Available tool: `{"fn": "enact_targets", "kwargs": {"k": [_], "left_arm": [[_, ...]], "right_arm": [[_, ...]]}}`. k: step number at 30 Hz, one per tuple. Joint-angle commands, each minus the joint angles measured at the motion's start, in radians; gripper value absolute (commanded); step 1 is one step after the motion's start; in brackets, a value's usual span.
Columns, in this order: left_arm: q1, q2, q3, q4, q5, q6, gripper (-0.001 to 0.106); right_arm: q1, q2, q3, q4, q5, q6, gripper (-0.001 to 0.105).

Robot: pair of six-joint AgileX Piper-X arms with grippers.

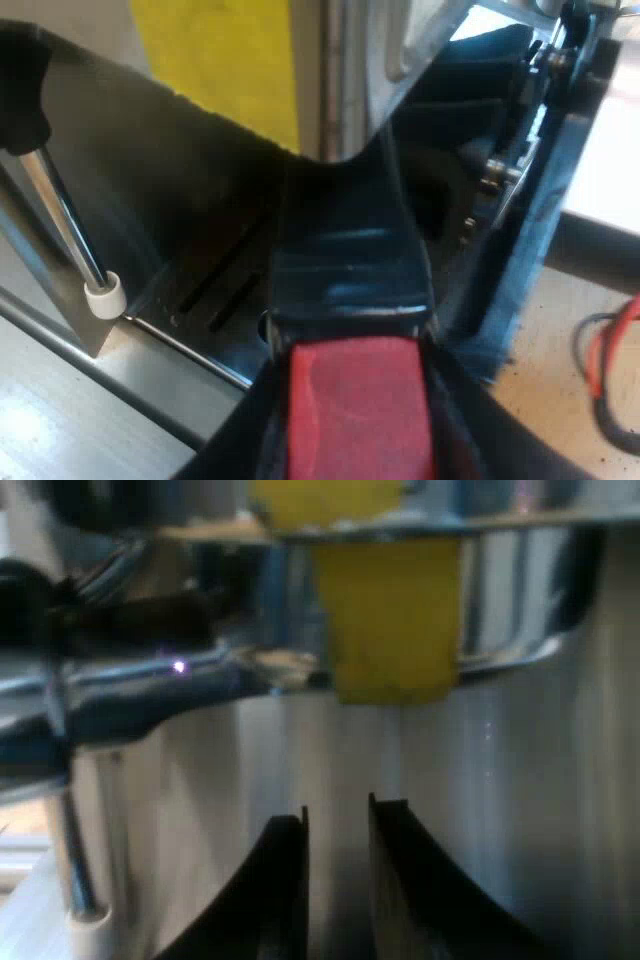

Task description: Put the handle in the coffee machine

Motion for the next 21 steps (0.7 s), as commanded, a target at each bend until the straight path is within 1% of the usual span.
{"fn": "enact_targets", "kwargs": {"k": [1,9,12,14,18,20,21], "left_arm": [[0.005,-0.027,-0.020,-0.015,0.091,0.001,0.000],[0.005,-0.027,-0.020,-0.015,0.091,0.001,0.000],[0.005,-0.027,-0.020,-0.015,0.091,0.001,0.000],[0.005,-0.027,-0.020,-0.015,0.091,0.001,0.000],[0.005,-0.027,-0.020,-0.015,0.091,0.001,0.000],[0.005,-0.027,-0.020,-0.015,0.091,0.001,0.000],[0.005,-0.027,-0.020,-0.015,0.091,0.001,0.000]], "right_arm": [[-0.014,0.021,-0.022,-0.052,0.030,-0.009,0.019],[-0.050,0.023,-0.035,-0.108,0.024,-0.012,0.019],[-0.057,0.023,-0.040,-0.126,-0.003,-0.023,0.019],[-0.057,0.023,-0.048,-0.126,-0.023,-0.058,0.019],[-0.057,0.023,-0.051,-0.173,-0.024,-0.082,0.019],[-0.057,0.023,-0.051,-0.208,-0.038,-0.121,0.019],[-0.057,0.023,-0.051,-0.216,-0.042,-0.127,0.019]]}}
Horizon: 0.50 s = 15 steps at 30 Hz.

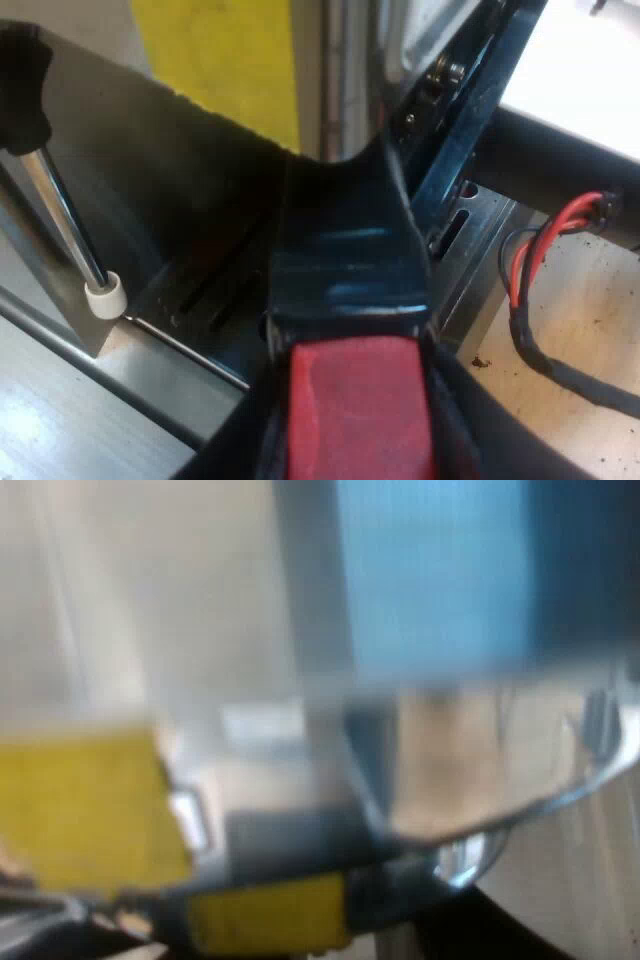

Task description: Put the handle in the coffee machine

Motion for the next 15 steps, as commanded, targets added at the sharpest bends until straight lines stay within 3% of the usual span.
{"fn": "enact_targets", "kwargs": {"k": [1,15], "left_arm": [[0.005,-0.027,-0.020,-0.017,0.091,0.001,0.000],[0.005,-0.027,-0.020,-0.017,0.091,0.001,0.000]], "right_arm": [[-0.004,-0.011,-0.007,-0.080,-0.034,-0.059,0.019],[-0.004,-0.011,-0.007,-0.201,-0.075,-0.086,0.019]]}}
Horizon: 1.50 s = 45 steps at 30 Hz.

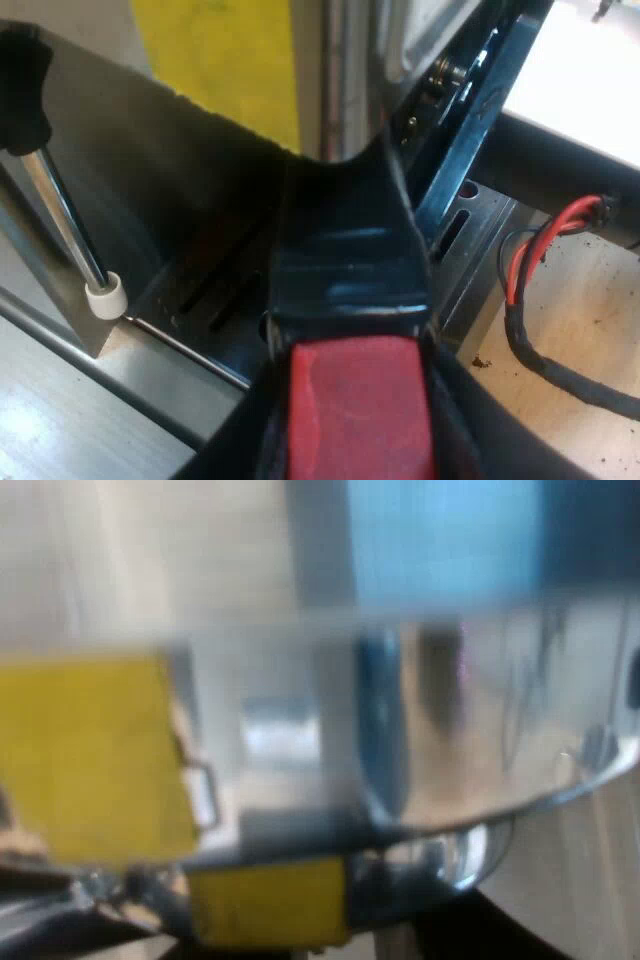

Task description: Put the handle in the coffee machine

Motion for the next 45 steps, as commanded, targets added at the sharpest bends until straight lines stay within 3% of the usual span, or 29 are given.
{"fn": "enact_targets", "kwargs": {"k": [1,5,19,21,24,26,28,40,45], "left_arm": [[0.005,-0.027,-0.020,-0.017,0.091,0.001,0.000],[0.005,-0.027,-0.020,-0.017,0.091,0.001,0.000],[0.005,-0.027,-0.020,-0.017,0.076,0.001,0.000],[0.005,-0.029,-0.020,-0.009,0.076,0.001,0.007],[0.005,-0.041,-0.020,0.016,0.076,0.001,0.029],[0.005,-0.051,-0.020,0.034,0.076,0.001,0.050],[0.005,-0.058,-0.020,0.035,0.076,0.001,0.058],[0.005,-0.134,-0.020,0.036,0.059,0.001,0.058],[0.005,-0.149,-0.042,0.095,0.054,0.001,0.058]], "right_arm": [[-0.002,-0.028,-0.011,-0.109,-0.036,-0.010,0.022],[-0.002,-0.028,-0.011,-0.109,-0.036,-0.017,0.039],[-0.002,-0.031,-0.011,-0.117,-0.036,-0.035,0.039],[-0.002,-0.033,-0.011,-0.117,-0.036,-0.035,0.039],[-0.002,-0.034,-0.011,-0.129,-0.036,-0.038,0.039],[-0.002,-0.034,-0.011,-0.140,-0.036,-0.054,0.039],[-0.002,-0.034,-0.011,-0.146,-0.036,-0.059,0.039],[-0.002,-0.034,-0.011,-0.162,-0.036,-0.059,0.039],[-0.002,-0.034,-0.011,-0.162,-0.036,-0.059,0.039]]}}
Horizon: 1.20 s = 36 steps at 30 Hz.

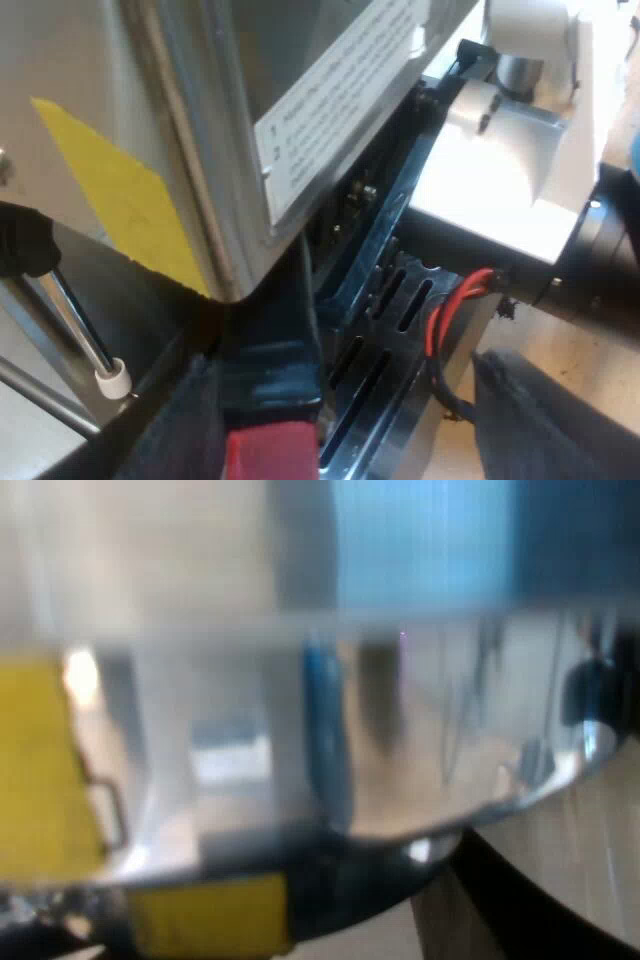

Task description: Put the handle in the coffee machine

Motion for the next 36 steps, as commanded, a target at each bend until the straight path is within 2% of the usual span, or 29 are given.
{"fn": "enact_targets", "kwargs": {"k": [1,6,9,10,11,14,21,24,29,36], "left_arm": [[0.002,-0.016,-0.038,0.056,0.001,0.001,0.058],[0.002,-0.033,-0.096,0.103,-0.017,0.001,0.055],[0.002,-0.036,-0.137,0.144,-0.069,0.001,0.028],[0.002,-0.036,-0.145,0.148,-0.108,0.001,0.011],[0.002,-0.036,-0.146,0.144,-0.147,0.001,0.000],[0.002,-0.027,-0.146,0.138,-0.261,-0.003,0.001],[0.002,0.049,-0.146,0.082,-0.281,-0.060,0.001],[0.002,0.102,-0.146,0.086,-0.324,-0.062,0.001],[0.002,0.185,-0.169,0.171,-0.337,-0.012,0.001],[0.002,0.189,-0.180,0.296,-0.329,0.102,0.001]], "right_arm": [[0.007,-0.041,-0.016,-0.108,-0.049,-0.002,0.039],[0.007,-0.041,-0.016,-0.108,-0.049,-0.002,0.039],[0.007,-0.044,-0.016,-0.108,-0.049,-0.002,0.039],[0.007,-0.043,-0.016,-0.108,-0.049,-0.002,0.039],[0.007,-0.043,-0.016,-0.108,-0.049,-0.002,0.039],[0.007,-0.043,-0.016,-0.115,-0.049,-0.002,0.039],[0.007,-0.043,-0.016,-0.115,-0.049,-0.002,0.039],[0.007,-0.043,-0.016,-0.115,-0.049,-0.002,0.039],[0.007,-0.043,-0.016,-0.115,-0.049,-0.002,0.039],[0.007,-0.043,-0.016,-0.115,-0.049,-0.002,0.039]]}}
